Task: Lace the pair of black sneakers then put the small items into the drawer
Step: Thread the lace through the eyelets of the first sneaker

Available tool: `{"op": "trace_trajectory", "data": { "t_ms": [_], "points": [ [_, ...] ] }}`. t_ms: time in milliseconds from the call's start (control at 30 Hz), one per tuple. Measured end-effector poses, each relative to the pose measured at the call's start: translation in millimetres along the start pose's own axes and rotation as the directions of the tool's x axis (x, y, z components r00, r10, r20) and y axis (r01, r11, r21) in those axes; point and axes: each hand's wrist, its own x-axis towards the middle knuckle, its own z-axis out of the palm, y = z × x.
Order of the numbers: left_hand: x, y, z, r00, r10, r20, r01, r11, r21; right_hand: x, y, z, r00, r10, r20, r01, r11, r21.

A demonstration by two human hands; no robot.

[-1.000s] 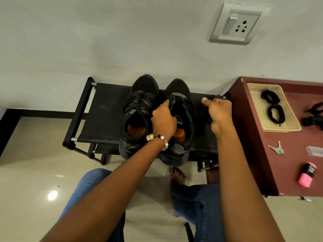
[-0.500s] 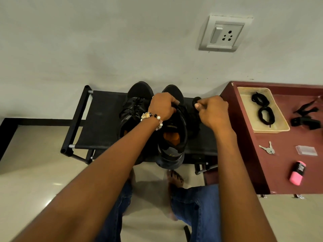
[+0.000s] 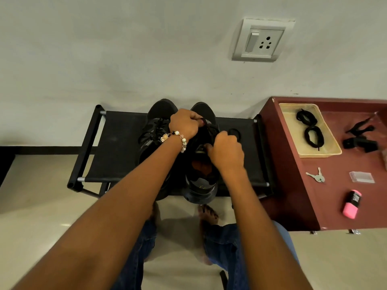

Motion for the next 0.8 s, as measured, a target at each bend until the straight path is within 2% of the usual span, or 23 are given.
{"op": "trace_trajectory", "data": {
  "t_ms": [100, 233, 333, 400, 467, 567, 633, 667, 700, 733, 767, 800],
  "points": [
    [2, -3, 3, 0.999, -0.047, 0.007, 0.047, 0.994, -0.101, -1, -4, 16, 0.997, 0.072, -0.017, -0.071, 0.996, 0.061],
    [4, -1, 6, 0.993, -0.113, 0.027, 0.116, 0.964, -0.237, 0, -5, 20, 0.998, 0.062, 0.009, -0.062, 0.997, 0.047],
    [2, 6, 2, 0.996, -0.09, 0.016, 0.091, 0.97, -0.227, -1, -6, 19, 0.999, 0.045, 0.011, -0.045, 0.999, -0.002],
    [0, 13, -7, 0.997, -0.081, 0.013, 0.081, 0.953, -0.291, -1, -7, 19, 1.0, 0.028, 0.011, -0.028, 0.999, -0.035],
    [-2, 24, -22, 0.996, -0.088, 0.016, 0.084, 0.858, -0.507, 0, -6, 20, 1.0, 0.016, 0.004, -0.015, 0.999, -0.048],
    [-11, 51, -56, 1.0, -0.02, 0.006, 0.016, 0.534, -0.846, 1, -5, 21, 1.0, 0.009, -0.011, -0.009, 0.998, -0.054],
    [-14, 62, -75, 0.999, 0.047, -0.012, -0.028, 0.358, -0.933, 1, -5, 22, 1.0, 0.009, -0.021, -0.01, 0.999, -0.051],
    [-12, 63, -78, 0.998, 0.07, 0.001, -0.023, 0.345, -0.938, 1, -4, 22, 1.0, 0.014, -0.022, -0.015, 0.999, -0.045],
    [-12, 61, -78, 0.996, 0.086, 0.026, -0.011, 0.41, -0.912, 1, -4, 22, 0.999, 0.022, -0.022, -0.023, 0.999, -0.039],
    [-10, 57, -73, 0.995, 0.091, 0.049, -0.011, 0.565, -0.825, 2, -4, 23, 0.999, 0.032, -0.02, -0.033, 0.999, -0.031],
    [-9, 50, -64, 0.992, 0.104, 0.067, -0.038, 0.771, -0.636, 2, -4, 23, 0.999, 0.044, -0.016, -0.045, 0.999, -0.018],
    [-6, 41, -54, 0.988, 0.134, 0.08, -0.098, 0.932, -0.35, 3, -3, 24, 0.998, 0.057, -0.013, -0.057, 0.998, -0.002]
  ]
}}
